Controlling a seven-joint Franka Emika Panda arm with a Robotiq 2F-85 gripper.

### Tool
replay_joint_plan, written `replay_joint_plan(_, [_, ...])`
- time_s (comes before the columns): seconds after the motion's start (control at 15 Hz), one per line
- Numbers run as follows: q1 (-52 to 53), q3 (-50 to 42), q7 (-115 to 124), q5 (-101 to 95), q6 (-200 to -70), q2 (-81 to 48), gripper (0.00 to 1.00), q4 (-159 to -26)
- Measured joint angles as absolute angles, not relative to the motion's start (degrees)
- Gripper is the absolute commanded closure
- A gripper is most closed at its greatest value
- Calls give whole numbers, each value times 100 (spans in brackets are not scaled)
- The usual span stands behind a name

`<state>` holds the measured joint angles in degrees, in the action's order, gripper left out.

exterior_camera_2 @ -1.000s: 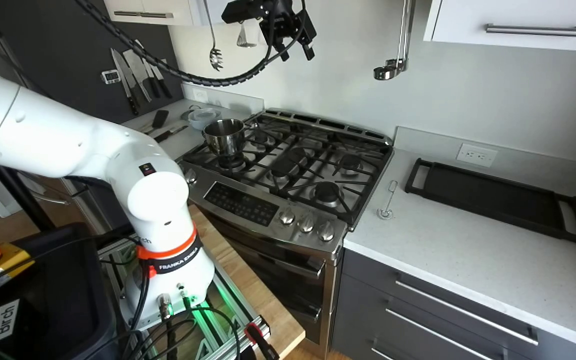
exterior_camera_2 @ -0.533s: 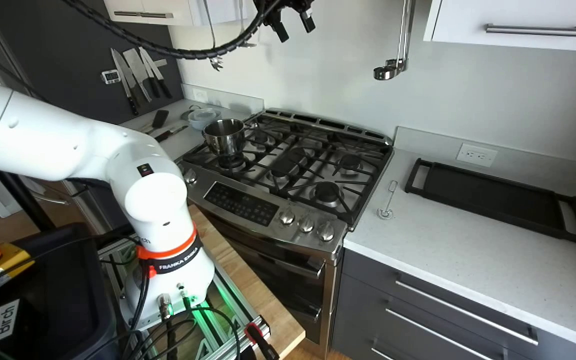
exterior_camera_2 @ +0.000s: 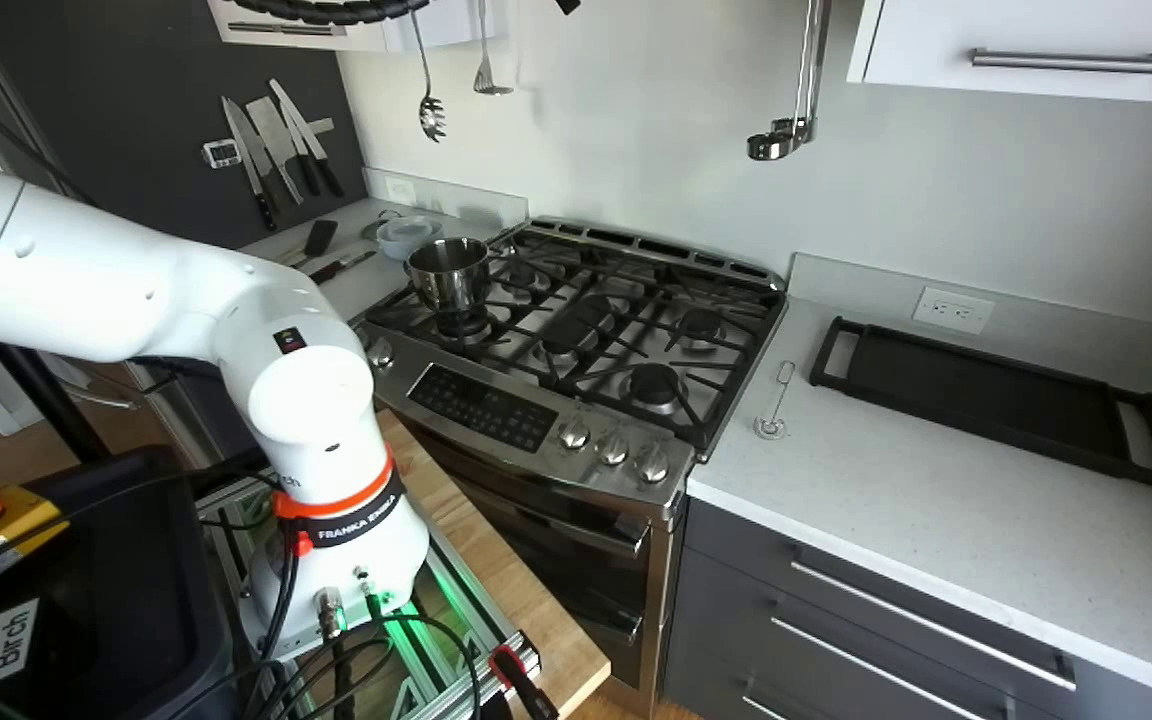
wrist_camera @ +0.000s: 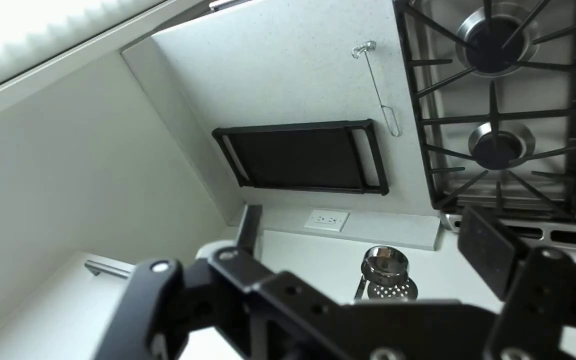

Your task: Move a salt shaker on the range hood to the right

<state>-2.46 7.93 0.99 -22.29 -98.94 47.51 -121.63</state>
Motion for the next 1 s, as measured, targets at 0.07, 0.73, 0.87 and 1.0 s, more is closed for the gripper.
replay_joint_plan(0.07, [-246,793,99,-2235,-9893,4746,0,-12158])
replay_joint_plan(0.73, [-237,807,78,-2642,-10301,4705,0,-11469])
replay_joint_plan(0.87, [-242,849,74,-2809,-10589,4638,0,-11237])
replay_joint_plan(1.0, [-247,931,74,-2944,-10924,4545,0,-11029])
